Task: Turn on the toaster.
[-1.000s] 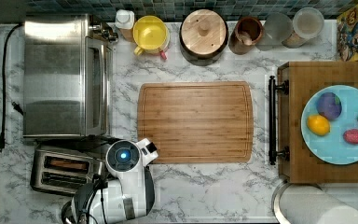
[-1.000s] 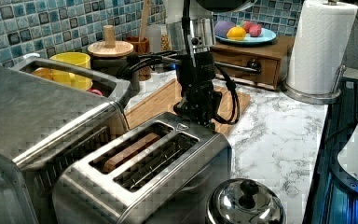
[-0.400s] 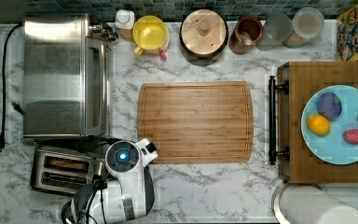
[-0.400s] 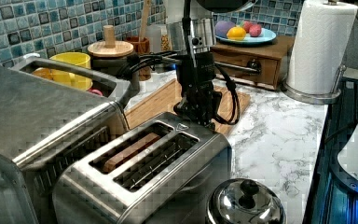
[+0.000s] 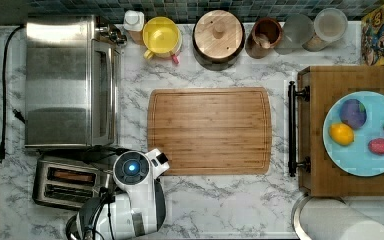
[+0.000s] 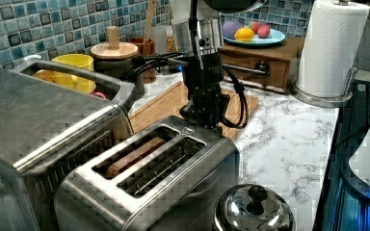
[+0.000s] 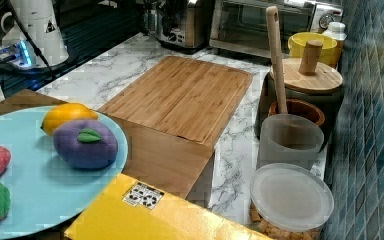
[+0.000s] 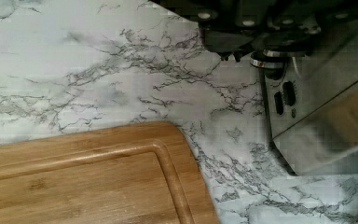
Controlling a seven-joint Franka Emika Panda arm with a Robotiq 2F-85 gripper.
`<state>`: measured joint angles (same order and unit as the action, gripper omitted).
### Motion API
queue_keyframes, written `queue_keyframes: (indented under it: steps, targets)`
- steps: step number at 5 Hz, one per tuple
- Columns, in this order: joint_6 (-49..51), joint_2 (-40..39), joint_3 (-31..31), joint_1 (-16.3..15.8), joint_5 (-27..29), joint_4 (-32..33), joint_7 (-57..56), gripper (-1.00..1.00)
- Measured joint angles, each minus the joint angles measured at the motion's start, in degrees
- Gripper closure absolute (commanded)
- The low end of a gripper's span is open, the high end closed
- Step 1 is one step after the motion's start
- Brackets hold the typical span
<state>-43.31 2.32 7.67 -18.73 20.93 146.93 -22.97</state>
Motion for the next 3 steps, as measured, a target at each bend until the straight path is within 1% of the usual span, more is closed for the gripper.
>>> queue_keyframes:
  steps: [3]
  targets:
    - [0.1, 0.0, -0.5, -0.3, 0.1, 0.0, 0.0, 1.00]
